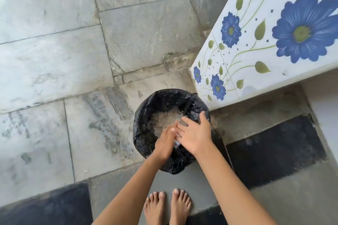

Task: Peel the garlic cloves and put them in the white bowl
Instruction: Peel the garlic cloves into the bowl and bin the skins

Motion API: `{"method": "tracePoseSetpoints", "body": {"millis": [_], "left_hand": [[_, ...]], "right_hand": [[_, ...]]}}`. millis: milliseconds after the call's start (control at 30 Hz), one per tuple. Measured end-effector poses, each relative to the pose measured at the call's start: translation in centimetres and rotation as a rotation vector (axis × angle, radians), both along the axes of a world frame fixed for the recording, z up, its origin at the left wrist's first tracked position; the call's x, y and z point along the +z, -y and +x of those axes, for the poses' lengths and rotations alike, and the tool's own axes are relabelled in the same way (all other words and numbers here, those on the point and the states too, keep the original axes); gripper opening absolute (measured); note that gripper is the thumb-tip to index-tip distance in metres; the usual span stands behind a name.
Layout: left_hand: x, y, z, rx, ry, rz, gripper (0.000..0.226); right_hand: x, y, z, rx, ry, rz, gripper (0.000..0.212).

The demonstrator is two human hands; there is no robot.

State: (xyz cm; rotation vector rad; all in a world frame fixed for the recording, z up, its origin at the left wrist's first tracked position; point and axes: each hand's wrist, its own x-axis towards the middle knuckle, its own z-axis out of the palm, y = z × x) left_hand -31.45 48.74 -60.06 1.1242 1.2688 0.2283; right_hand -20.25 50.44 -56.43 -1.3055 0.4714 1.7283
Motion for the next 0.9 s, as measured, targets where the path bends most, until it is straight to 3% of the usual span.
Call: {"method": "tracePoseSetpoints", "body": {"millis": [67,167,300,400,500,633,700,900], "left_hand": [[0.4,-0.7,0.6,0.146,0.039,-0.026,0.052],[2.6,-0.7,2.1,0.02,0.187,0.09,0.045],[3.5,-0.6,1.7,0.124,0.092,-0.002,0.037],[7.1,-1.2,1.0,0.118,0.011,0.065,0.045],[14.1,-1.7,-0.2,0.038,-0.202,0.289,0.048],[27.3,-0.9,-1.8,-0.072,-0.32,0.526,0.047],[33.0,0.0,-2.3,-0.124,-0.33,0.623,0.054],[49.4,5.7,-1.1,-0.17,-0.22,0.939,0.054]], "right_hand": [[0.3,0.2,0.4,-0.013,0.05,0.011,0.078],[0.9,0.1,0.6,0.042,0.043,-0.01,0.08],[3.6,0.0,0.5,0.09,0.083,0.068,0.075],[7.1,1.0,1.1,0.339,0.417,0.077,0.055],[13.0,2.4,2.3,0.583,0.795,0.134,0.05],[24.0,6.0,2.6,1.059,1.584,0.268,0.049],[29.4,7.7,2.2,1.046,1.761,0.315,0.053],[45.6,16.8,1.9,0.672,2.074,0.371,0.054]]}}
